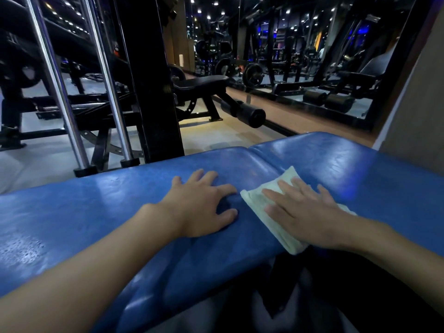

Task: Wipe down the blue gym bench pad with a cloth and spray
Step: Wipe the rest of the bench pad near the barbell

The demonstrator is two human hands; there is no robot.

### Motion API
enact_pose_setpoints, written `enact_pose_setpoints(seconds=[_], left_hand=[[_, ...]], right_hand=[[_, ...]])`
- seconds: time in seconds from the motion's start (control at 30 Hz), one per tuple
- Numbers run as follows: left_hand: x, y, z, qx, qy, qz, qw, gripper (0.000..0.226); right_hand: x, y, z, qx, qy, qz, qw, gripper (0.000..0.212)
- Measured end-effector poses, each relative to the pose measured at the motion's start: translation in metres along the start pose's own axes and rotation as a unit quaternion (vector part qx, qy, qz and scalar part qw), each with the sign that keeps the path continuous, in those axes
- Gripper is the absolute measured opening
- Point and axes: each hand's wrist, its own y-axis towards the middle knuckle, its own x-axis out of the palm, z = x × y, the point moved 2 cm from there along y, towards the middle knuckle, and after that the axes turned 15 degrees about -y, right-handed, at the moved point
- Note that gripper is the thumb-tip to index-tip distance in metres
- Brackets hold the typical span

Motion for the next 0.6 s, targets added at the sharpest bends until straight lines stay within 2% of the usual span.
enact_pose_setpoints(seconds=[0.03, 0.13, 0.17, 0.23, 0.3, 0.6], left_hand=[[-0.001, -0.001, -0.001, -0.017, 0.003, -0.009, 1.000, 0.057], [0.000, -0.002, -0.012, -0.073, -0.011, -0.057, 0.996, 0.065], [0.001, -0.002, -0.016, -0.083, -0.023, -0.070, 0.994, 0.069], [0.002, -0.001, -0.020, -0.090, -0.039, -0.089, 0.991, 0.074], [0.002, 0.001, -0.021, -0.086, -0.035, -0.097, 0.991, 0.075], [0.009, 0.007, -0.026, -0.062, -0.010, -0.082, 0.995, 0.076]], right_hand=[[0.000, -0.004, 0.003, -0.012, -0.008, 0.007, 1.000, 0.059], [0.010, -0.006, 0.006, -0.026, -0.004, 0.009, 1.000, 0.098], [0.015, -0.001, 0.006, -0.019, 0.003, 0.011, 1.000, 0.095], [0.016, 0.019, 0.008, -0.010, 0.010, 0.009, 1.000, 0.070], [0.012, 0.046, 0.009, -0.005, 0.012, 0.005, 1.000, 0.057], [-0.009, 0.193, -0.016, -0.008, 0.037, 0.009, 0.999, 0.056]])
